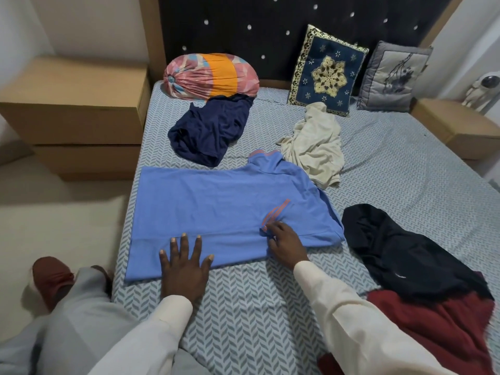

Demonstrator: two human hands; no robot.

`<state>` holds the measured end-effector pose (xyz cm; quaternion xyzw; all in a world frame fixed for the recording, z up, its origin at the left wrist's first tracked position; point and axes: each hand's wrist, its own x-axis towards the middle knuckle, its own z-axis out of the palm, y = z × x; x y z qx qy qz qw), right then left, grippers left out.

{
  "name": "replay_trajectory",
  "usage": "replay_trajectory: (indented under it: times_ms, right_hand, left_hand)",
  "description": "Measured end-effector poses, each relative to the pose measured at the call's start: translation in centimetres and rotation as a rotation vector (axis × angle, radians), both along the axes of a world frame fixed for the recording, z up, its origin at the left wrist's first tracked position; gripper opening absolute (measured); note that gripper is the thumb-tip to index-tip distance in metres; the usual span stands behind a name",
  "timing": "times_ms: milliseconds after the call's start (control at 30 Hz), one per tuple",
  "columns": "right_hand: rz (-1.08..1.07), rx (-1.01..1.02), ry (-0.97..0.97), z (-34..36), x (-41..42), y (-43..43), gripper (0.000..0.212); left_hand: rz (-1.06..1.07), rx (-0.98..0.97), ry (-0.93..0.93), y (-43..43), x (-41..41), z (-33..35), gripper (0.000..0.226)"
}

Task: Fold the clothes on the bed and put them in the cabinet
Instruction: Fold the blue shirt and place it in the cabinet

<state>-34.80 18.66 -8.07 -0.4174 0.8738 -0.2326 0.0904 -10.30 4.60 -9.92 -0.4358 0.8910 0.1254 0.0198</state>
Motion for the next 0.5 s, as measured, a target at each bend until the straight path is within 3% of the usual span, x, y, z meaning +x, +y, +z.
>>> replay_trajectory:
  times_ms: [100,200,267,433,500]
  right_hand:
    - [-0.020,-0.017,0.024,-0.5,0.0,1.2,0.053]
    - [-0.152,0.188,0.012,-1.0,-1.6,2.1,0.074]
    - [-0.206,0.319,0.046,-1.5,-2.5,3.1,0.075]
    - [-0.178,0.370,0.048,-2.5,-4.0,5.5,0.087]
    - [-0.182,0.357,0.047,-1.9,-4.1,5.4,0.082]
  left_hand:
    - [0.091,0.004,-0.011,-1.2,0.5,0.5,0.078]
    - [0.095,-0.009,-0.041,-2.8,1.6,0.4,0.068]
    - [0.106,-0.006,-0.047,-3.3,2.3,0.2,0.069]
    - [0.218,-0.030,-0.039,-4.0,3.0,0.5,0.073]
    - [0.227,-0.033,-0.054,-3.9,3.1,0.4,0.072]
